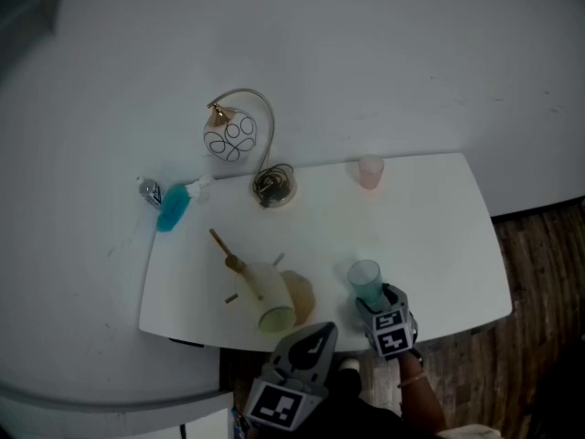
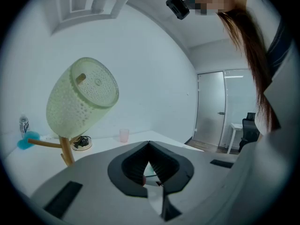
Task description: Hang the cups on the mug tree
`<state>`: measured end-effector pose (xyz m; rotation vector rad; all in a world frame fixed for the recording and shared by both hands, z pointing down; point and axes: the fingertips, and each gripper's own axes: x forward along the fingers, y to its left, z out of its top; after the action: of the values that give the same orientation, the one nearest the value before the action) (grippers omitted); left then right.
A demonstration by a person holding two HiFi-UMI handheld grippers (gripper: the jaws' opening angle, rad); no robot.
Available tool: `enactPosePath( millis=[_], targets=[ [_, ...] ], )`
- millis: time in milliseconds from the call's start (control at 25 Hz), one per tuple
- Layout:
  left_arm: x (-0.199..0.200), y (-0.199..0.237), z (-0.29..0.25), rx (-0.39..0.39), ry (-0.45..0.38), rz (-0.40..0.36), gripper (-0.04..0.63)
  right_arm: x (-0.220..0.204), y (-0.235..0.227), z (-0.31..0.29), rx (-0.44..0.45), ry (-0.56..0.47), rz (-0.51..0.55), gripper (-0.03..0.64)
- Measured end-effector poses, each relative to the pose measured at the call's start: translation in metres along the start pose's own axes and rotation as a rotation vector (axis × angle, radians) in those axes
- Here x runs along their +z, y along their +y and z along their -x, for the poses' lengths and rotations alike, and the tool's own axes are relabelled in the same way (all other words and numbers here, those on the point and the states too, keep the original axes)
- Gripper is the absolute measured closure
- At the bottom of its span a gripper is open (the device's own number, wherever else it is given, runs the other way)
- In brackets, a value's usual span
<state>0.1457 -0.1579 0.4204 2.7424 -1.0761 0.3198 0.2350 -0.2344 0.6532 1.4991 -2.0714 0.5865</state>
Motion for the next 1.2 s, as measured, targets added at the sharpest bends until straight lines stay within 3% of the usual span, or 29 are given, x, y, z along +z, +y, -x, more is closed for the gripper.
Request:
enactPosePath(
  millis=[720,1200],
  targets=[
    [-0.006,-0.032,0.052,0.018,-0.035,-0.004,0.595,-0.009,0.022,0.053,-0.026,-0.046,-0.008,0.330],
    [-0.013,-0.071,0.100,0.046,-0.053,0.011,0.595,-0.004,0.040,0.117,-0.047,-0.137,0.028,0.331]
  ],
)
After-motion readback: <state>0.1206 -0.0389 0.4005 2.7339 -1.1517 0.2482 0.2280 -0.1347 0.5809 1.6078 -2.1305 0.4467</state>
